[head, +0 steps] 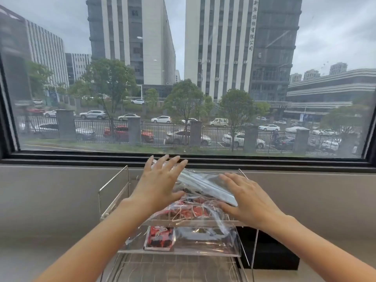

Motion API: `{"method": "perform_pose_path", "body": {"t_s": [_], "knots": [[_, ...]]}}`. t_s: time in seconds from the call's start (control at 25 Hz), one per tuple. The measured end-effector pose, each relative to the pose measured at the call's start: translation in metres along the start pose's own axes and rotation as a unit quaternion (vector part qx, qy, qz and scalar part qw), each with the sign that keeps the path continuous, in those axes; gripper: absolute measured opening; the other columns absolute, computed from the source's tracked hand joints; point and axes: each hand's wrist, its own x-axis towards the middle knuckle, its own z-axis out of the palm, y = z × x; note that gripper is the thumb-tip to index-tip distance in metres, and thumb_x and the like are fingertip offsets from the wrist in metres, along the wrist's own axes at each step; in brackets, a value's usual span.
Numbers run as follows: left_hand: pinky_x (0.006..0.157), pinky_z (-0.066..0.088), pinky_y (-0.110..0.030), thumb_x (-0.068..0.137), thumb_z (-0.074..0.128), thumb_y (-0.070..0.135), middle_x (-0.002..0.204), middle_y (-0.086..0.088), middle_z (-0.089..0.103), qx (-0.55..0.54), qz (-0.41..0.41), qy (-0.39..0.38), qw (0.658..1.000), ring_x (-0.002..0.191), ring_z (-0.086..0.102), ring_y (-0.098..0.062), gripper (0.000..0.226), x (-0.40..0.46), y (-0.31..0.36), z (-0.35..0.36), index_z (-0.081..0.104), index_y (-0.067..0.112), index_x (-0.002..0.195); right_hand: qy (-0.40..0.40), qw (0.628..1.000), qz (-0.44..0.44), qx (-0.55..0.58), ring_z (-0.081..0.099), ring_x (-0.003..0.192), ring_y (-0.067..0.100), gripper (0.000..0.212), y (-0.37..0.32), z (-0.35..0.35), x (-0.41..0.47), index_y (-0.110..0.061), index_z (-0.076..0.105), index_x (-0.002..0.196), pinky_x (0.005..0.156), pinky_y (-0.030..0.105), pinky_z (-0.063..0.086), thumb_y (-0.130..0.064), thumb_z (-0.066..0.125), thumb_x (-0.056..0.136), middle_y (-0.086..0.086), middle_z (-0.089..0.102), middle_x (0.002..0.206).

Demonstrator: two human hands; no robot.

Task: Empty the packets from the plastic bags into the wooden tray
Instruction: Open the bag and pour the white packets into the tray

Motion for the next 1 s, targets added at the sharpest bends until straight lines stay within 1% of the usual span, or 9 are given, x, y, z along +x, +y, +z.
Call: {"method": "perform_pose_path", "body": {"t_s": [0.16,0.32,0.4,0.52,0.6,0.72,0.8,0.92,1.0], "knots": [[0.114,-0.004,-0.045,0.090,0.042,0.044,0.155,0.004,0.012,0.028,-0.003,-0.011,1.000,0.142,0.007,-0.018,0.067,0.005,-0.004,0.024,0.005,0.029,0.144,-0.007,1.000,0.004,0.005,0.024,0.139,0.014,0.059,0.008,0.025,0.005,-0.024,0.018,0.144,0.114,0.029,0.017,-0.038,0.043,0.092,-0.003,0.027,0.151],[0.112,0.011,-0.041,0.093,0.041,0.032,0.148,0.006,0.030,0.008,-0.020,0.019,1.000,0.135,0.025,-0.017,0.053,0.006,-0.005,0.039,0.020,0.030,0.141,0.012,1.000,0.013,0.026,0.034,0.134,0.015,0.049,0.015,0.039,0.009,-0.022,0.029,0.141,0.107,0.026,0.027,-0.023,0.041,0.094,-0.004,0.038,0.146],[0.105,0.022,-0.039,0.092,0.043,0.023,0.134,0.004,0.050,-0.022,-0.021,0.057,0.998,0.124,0.041,-0.020,0.041,0.006,-0.009,0.046,0.040,0.027,0.133,0.020,0.999,0.033,0.035,0.045,0.125,0.017,0.043,0.020,0.043,0.010,-0.023,0.038,0.137,0.096,0.028,0.038,-0.015,0.038,0.094,-0.005,0.049,0.137],[0.089,0.034,-0.040,0.088,0.053,0.016,0.099,-0.001,0.070,-0.051,-0.012,0.121,0.991,0.097,0.060,-0.028,0.018,0.011,-0.016,0.052,0.066,0.018,0.099,0.035,0.997,0.060,0.030,0.058,0.106,0.023,0.032,0.025,0.044,0.015,-0.023,0.053,0.119,0.079,0.034,0.046,-0.012,0.035,0.095,-0.003,0.063,0.113],[0.087,0.035,-0.039,0.089,0.050,0.016,0.095,-0.001,0.070,-0.054,-0.020,0.128,0.990,0.091,0.062,-0.028,0.016,0.017,-0.019,0.048,0.066,0.015,0.095,0.048,0.997,0.065,0.020,0.060,0.100,0.024,0.029,0.030,0.038,0.022,-0.022,0.054,0.114,0.074,0.033,0.045,-0.012,0.034,0.095,-0.003,0.065,0.109],[0.090,0.029,-0.034,0.095,0.035,0.019,0.108,0.001,0.063,-0.064,-0.041,0.123,0.990,0.100,0.055,-0.022,0.024,0.032,-0.018,0.034,0.055,0.017,0.109,0.079,0.996,0.047,-0.011,0.058,0.091,0.023,0.025,0.034,0.022,0.034,-0.019,0.050,0.114,0.067,0.030,0.036,-0.011,0.034,0.096,-0.001,0.062,0.107],[0.090,0.030,-0.035,0.096,0.031,0.019,0.111,-0.002,0.060,-0.066,-0.046,0.117,0.990,0.103,0.054,-0.022,0.024,0.047,-0.018,0.026,0.050,0.015,0.110,0.091,0.995,0.033,-0.009,0.052,0.085,0.021,0.022,0.039,0.010,0.042,-0.016,0.048,0.113,0.068,0.029,0.030,-0.016,0.034,0.097,0.001,0.059,0.104],[0.089,0.034,-0.038,0.096,0.029,0.019,0.110,-0.006,0.059,-0.067,-0.042,0.104,0.991,0.101,0.055,-0.025,0.024,0.070,-0.019,0.011,0.048,0.012,0.110,0.057,0.998,0.013,0.020,0.054,0.097,0.021,0.030,0.047,-0.006,0.056,-0.015,0.046,0.114,0.077,0.034,0.037,-0.037,0.039,0.094,0.000,0.056,0.109],[0.091,0.035,-0.040,0.096,0.030,0.016,0.111,-0.007,0.059,-0.050,-0.036,0.100,0.993,0.101,0.054,-0.026,0.023,0.086,-0.020,-0.001,0.048,0.011,0.110,0.037,0.999,0.021,0.014,0.055,0.101,0.023,0.031,0.053,-0.013,0.068,-0.014,0.045,0.113,0.079,0.035,0.038,-0.037,0.043,0.092,0.002,0.056,0.112]]}}
